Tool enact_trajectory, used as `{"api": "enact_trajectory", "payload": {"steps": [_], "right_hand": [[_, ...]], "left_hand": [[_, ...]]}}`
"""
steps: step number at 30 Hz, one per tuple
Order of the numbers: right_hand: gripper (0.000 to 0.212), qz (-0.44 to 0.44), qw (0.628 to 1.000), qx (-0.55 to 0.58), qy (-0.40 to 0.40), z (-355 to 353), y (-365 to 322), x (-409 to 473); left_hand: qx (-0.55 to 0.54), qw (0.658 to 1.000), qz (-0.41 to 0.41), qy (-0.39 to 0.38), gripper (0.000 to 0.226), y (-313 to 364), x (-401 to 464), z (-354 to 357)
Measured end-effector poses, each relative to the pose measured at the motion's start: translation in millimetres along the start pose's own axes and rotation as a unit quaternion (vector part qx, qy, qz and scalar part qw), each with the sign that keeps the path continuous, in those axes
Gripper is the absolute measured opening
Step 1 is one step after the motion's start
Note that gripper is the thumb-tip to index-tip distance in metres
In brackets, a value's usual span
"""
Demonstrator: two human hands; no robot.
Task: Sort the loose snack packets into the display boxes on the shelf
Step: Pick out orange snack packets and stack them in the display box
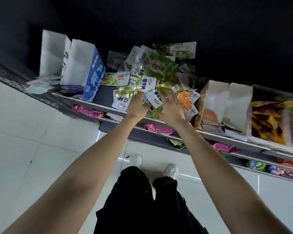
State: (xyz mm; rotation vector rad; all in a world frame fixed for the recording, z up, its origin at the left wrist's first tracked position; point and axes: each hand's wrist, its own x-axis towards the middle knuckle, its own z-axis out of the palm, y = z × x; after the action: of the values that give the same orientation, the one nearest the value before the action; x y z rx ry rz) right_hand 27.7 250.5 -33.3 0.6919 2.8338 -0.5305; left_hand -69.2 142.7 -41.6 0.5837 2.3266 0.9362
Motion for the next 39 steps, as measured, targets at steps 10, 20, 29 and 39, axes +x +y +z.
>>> {"api": "enact_trajectory", "payload": {"steps": [10, 20, 29, 39], "right_hand": [[0.026, 0.06, 0.976, -0.09, 0.19, 21, -20, 2], [0.01, 0.181, 0.875, 0.247, 0.375, -78, 16, -100], [0.02, 0.155, 0.88, 0.4, 0.202, -106, 88, -187], [0.008, 0.177, 0.87, 0.009, 0.46, -104, 155, -185]], "left_hand": [[-0.116, 0.99, 0.014, -0.081, 0.042, 2, 3, -15], [0.039, 0.961, 0.224, -0.156, 0.066, 62, -36, -38], [0.159, 0.893, 0.321, -0.271, 0.025, 134, -53, 5], [0.126, 0.899, 0.411, -0.081, 0.021, 192, -27, 128]]}}
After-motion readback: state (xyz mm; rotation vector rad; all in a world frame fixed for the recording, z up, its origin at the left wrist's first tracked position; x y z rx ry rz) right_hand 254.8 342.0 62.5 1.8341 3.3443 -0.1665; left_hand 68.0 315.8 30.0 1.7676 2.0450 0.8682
